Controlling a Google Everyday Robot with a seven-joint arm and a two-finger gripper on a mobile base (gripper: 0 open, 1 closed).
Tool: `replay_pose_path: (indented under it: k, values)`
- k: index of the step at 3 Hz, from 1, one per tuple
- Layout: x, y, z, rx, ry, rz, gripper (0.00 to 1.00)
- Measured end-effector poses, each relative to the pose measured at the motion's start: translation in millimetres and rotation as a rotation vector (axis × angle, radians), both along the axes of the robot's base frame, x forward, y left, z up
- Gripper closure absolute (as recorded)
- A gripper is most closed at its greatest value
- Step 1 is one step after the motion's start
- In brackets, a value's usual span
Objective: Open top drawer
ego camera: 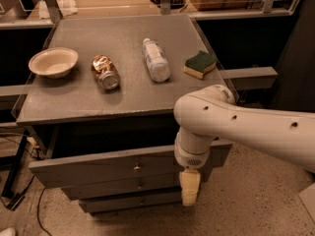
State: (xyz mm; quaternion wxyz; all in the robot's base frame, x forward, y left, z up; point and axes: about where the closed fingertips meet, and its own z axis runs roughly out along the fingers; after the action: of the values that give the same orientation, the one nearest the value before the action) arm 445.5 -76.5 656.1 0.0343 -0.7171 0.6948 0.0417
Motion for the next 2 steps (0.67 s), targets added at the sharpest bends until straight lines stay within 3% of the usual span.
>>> replay_pose_path:
  k: [1,2]
  values:
    - [-47.9,-24.3,6.4,-0.014,0.053,-0.034,0.0]
    - [-47.1,-23.8,8.2,-0.015,0.053,-0.034,0.0]
